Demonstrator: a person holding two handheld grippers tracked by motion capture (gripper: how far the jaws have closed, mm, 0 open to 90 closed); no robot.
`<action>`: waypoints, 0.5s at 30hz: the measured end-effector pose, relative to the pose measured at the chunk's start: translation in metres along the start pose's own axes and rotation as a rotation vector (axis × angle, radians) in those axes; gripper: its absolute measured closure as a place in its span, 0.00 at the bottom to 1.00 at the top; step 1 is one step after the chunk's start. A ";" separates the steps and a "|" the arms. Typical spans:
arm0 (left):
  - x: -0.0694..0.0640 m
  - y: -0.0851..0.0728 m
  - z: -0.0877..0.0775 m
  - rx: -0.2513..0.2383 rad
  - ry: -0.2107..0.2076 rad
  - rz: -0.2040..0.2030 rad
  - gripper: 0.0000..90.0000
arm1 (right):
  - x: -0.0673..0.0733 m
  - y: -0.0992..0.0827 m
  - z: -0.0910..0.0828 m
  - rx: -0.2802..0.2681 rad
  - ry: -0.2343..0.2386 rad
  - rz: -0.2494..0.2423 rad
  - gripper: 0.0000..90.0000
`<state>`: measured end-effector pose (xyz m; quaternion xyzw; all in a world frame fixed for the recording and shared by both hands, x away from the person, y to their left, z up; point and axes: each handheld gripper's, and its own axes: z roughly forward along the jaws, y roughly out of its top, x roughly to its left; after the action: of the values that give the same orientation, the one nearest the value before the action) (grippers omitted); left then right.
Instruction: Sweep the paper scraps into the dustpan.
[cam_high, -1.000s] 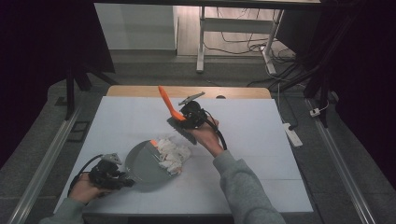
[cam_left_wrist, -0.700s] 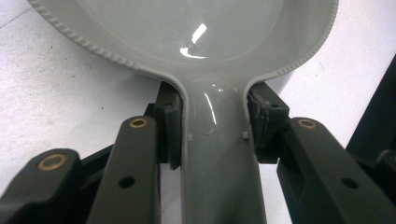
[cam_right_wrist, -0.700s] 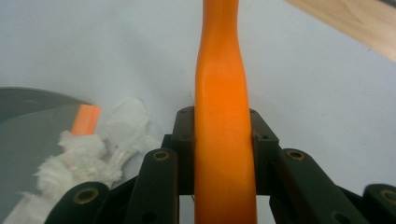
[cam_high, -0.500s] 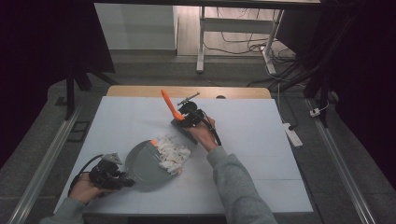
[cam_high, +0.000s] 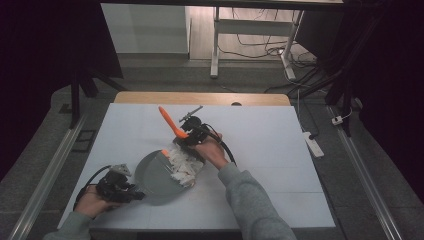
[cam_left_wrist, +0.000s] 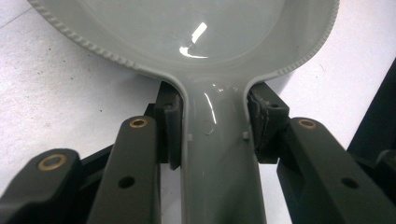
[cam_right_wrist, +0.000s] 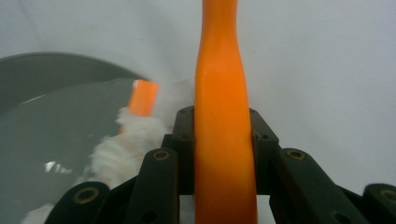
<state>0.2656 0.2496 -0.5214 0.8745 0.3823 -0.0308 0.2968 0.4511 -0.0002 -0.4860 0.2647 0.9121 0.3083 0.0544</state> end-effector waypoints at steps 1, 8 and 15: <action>0.000 0.000 0.000 0.001 0.000 0.002 0.68 | 0.003 -0.001 0.000 -0.002 0.017 -0.001 0.78; -0.001 0.001 0.000 0.000 0.004 0.004 0.68 | 0.036 -0.006 -0.015 -0.055 0.119 -0.073 0.78; -0.001 0.001 0.000 -0.001 0.005 0.003 0.68 | 0.020 -0.007 -0.060 -0.157 0.030 -0.048 0.78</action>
<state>0.2653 0.2488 -0.5205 0.8751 0.3816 -0.0281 0.2963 0.4153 -0.0268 -0.4411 0.2330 0.8920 0.3812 0.0688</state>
